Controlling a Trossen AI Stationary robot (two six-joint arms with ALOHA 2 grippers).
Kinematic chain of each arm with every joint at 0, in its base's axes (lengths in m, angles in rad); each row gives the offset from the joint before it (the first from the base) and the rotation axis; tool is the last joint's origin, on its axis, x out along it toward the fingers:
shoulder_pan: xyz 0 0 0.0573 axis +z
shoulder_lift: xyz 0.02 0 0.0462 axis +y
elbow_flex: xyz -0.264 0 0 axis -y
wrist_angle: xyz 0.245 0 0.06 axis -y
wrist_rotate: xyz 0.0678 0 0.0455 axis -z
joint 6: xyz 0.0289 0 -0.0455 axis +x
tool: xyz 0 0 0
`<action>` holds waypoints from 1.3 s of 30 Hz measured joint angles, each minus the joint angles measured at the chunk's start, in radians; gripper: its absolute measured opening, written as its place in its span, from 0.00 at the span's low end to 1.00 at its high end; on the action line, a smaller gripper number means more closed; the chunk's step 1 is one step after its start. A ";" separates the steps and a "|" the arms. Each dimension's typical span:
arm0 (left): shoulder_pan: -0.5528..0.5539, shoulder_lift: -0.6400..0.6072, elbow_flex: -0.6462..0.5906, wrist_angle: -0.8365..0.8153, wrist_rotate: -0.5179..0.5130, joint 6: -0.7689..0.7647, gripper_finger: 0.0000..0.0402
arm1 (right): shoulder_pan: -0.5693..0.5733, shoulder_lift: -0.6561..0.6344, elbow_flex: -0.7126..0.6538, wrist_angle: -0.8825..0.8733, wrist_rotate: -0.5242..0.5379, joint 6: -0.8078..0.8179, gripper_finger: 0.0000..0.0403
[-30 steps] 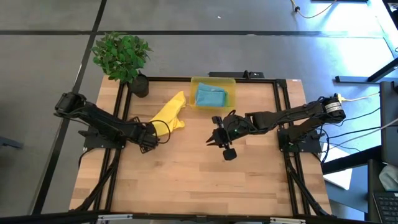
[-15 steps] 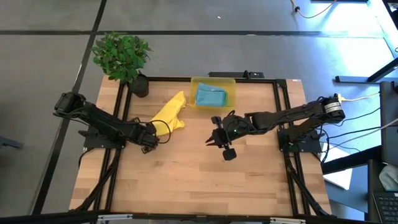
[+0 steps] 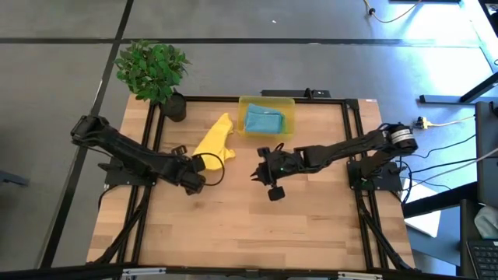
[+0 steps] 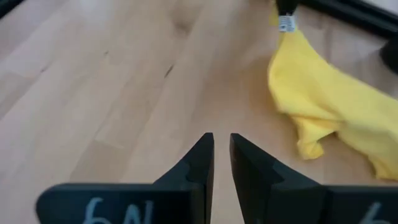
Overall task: Fold microfiber towels
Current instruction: Fold the yellow microfiber cloth
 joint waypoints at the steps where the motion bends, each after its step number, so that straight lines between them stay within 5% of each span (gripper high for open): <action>1: -0.007 0.000 0.030 -0.020 -0.013 0.004 0.00 | 0.000 0.004 0.000 0.012 0.007 -0.001 0.14; 15: -0.034 -0.001 0.433 -0.124 -0.226 0.223 0.00 | 0.000 0.051 -0.001 0.161 0.121 0.038 0.14; 21: -0.012 -0.001 0.554 -0.123 -0.272 0.321 0.00 | 0.000 0.071 0.000 0.264 0.127 0.075 0.24; 30: 0.020 -0.002 0.578 -0.134 -0.276 0.346 0.00 | -0.011 0.258 -0.002 0.424 0.153 0.189 0.49; 39: 0.018 -0.002 0.578 -0.144 -0.274 0.347 0.00 | -0.017 0.362 -0.002 0.603 0.184 0.320 0.54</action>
